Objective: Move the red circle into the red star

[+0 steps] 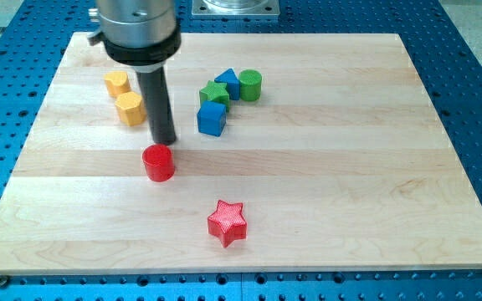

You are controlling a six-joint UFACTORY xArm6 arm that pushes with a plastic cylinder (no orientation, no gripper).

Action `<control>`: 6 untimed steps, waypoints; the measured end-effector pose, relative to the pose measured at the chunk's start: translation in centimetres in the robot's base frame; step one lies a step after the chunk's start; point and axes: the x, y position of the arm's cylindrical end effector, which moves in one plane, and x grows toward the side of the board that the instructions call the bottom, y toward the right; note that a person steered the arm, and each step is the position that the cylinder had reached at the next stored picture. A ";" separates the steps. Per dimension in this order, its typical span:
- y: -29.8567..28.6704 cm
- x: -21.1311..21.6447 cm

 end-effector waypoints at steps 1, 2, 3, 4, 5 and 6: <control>-0.5 4.0; 0.2 7.9; 1.6 10.2; 1.7 11.9; 3.2 13.4; 4.7 14.4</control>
